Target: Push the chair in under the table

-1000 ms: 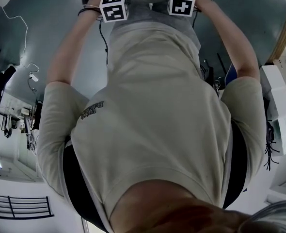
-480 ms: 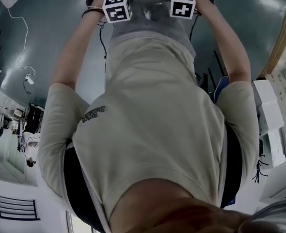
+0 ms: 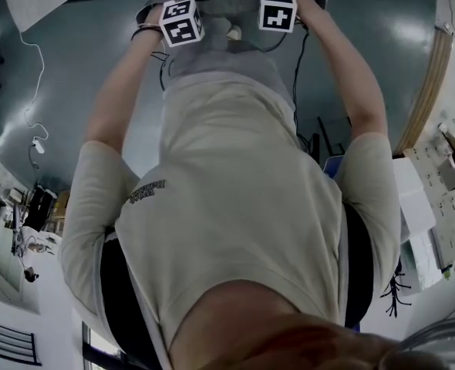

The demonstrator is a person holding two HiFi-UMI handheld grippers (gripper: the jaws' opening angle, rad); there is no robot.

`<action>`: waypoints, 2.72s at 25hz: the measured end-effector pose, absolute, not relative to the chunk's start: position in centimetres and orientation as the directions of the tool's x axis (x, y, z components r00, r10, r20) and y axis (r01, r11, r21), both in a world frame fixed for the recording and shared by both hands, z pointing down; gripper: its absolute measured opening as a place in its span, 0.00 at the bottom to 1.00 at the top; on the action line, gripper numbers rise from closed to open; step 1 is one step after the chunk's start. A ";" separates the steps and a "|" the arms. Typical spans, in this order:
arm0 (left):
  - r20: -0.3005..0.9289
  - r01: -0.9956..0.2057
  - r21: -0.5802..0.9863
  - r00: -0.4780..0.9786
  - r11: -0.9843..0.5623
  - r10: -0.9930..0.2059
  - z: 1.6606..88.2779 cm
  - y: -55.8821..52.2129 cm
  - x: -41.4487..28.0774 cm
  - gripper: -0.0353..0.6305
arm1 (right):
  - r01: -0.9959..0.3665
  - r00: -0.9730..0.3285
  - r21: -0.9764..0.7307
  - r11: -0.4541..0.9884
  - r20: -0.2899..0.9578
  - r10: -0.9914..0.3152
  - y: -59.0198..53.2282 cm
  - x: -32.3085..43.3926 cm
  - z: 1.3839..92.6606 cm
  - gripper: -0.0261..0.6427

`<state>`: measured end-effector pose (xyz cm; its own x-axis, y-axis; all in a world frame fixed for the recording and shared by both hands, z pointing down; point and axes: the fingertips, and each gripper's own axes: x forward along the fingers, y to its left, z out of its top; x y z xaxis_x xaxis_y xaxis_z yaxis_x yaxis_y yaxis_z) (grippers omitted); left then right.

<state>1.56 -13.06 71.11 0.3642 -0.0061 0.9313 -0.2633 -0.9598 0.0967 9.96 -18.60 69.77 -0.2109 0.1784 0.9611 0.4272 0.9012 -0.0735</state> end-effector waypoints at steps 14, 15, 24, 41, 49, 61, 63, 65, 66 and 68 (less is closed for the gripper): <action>0.935 -0.313 0.040 0.346 -0.949 -0.075 70.9 -22.6 -0.8 0.28 | 0.439 -0.197 -0.092 0.894 0.961 0.196 -27.5 7.8 69.9 0.28; 0.934 -0.319 0.038 0.347 -0.947 -0.080 70.9 -23.2 -0.9 0.28 | 0.439 -0.197 -0.095 0.893 0.960 0.199 -28.1 7.6 69.9 0.28; 0.932 -0.355 0.015 0.344 -0.935 -0.115 70.8 -27.5 -2.1 0.28 | 0.457 -0.179 -0.110 0.883 0.961 0.213 -32.3 6.5 70.0 0.30; 0.928 -0.385 0.126 0.372 -0.914 -0.029 66.9 -25.7 -2.6 0.31 | 0.450 -0.110 -0.152 0.880 0.969 0.223 -32.3 7.9 66.3 0.33; 0.854 -0.494 0.058 0.474 -0.867 -0.213 57.6 -29.6 -2.9 0.32 | 0.294 -0.363 -0.244 0.924 0.866 0.345 -33.6 4.1 55.4 0.27; 0.510 -0.832 -0.057 0.451 -0.551 -0.733 40.3 -40.2 -5.1 0.30 | 0.149 -0.683 0.023 0.988 0.726 0.086 -39.9 -0.9 39.6 0.29; 0.445 -0.858 -0.087 0.421 -0.506 -0.790 36.7 -41.1 -5.7 0.29 | 0.143 -0.726 0.055 0.988 0.684 0.067 -40.3 -1.3 37.1 0.29; 0.389 -0.876 -0.123 0.389 -0.466 -0.835 33.5 -41.5 -6.2 0.28 | 0.133 -0.767 0.082 0.988 0.640 0.050 -40.4 -1.8 34.5 0.28; 0.360 -0.883 -0.140 0.375 -0.447 -0.854 32.0 -41.5 -6.4 0.27 | 0.122 -0.786 0.097 0.988 0.617 0.036 -40.5 -2.0 33.2 0.28; 0.304 -0.896 -0.164 0.351 -0.412 -0.886 29.1 -41.5 -6.6 0.25 | 0.089 -0.827 0.133 0.987 0.562 -0.001 -40.9 -2.2 30.7 0.26</action>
